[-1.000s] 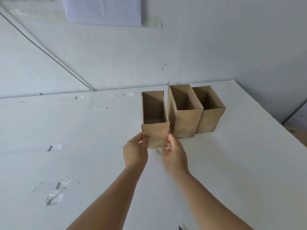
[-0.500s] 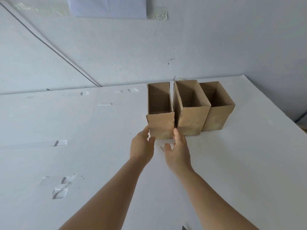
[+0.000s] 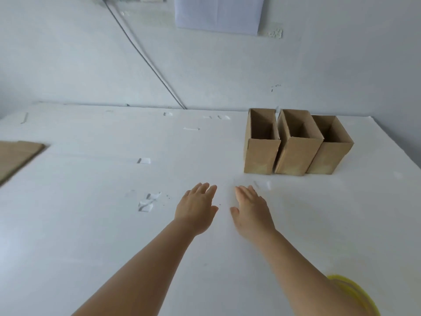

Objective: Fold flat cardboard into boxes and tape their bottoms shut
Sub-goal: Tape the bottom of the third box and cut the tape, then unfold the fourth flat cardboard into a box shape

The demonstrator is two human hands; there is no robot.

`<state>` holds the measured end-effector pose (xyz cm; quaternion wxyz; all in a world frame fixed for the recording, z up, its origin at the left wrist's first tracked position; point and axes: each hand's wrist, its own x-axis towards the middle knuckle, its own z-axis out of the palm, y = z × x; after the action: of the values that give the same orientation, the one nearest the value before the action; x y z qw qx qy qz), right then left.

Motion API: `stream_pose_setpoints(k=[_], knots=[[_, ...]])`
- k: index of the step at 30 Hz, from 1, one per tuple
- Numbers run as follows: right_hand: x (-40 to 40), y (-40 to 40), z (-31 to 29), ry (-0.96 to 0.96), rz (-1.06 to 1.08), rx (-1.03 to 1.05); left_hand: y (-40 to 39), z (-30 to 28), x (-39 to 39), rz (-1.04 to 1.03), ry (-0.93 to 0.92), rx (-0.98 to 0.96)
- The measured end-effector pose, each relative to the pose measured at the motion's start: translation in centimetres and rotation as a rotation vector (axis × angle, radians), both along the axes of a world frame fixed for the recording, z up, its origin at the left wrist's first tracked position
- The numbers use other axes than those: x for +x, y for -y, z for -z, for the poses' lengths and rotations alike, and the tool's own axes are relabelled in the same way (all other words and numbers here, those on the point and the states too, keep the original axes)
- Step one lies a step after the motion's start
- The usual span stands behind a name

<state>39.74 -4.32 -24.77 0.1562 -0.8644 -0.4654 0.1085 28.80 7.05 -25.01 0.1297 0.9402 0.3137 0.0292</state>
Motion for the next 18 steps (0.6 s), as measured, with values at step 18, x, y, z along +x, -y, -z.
stream_pose_setpoints(k=[18], knots=[[-34.1, -6.5, -3.7, 0.015, -0.353, 0.027, -2.3, -4.7, -38.6, -0.271, 0.05, 0.13]])
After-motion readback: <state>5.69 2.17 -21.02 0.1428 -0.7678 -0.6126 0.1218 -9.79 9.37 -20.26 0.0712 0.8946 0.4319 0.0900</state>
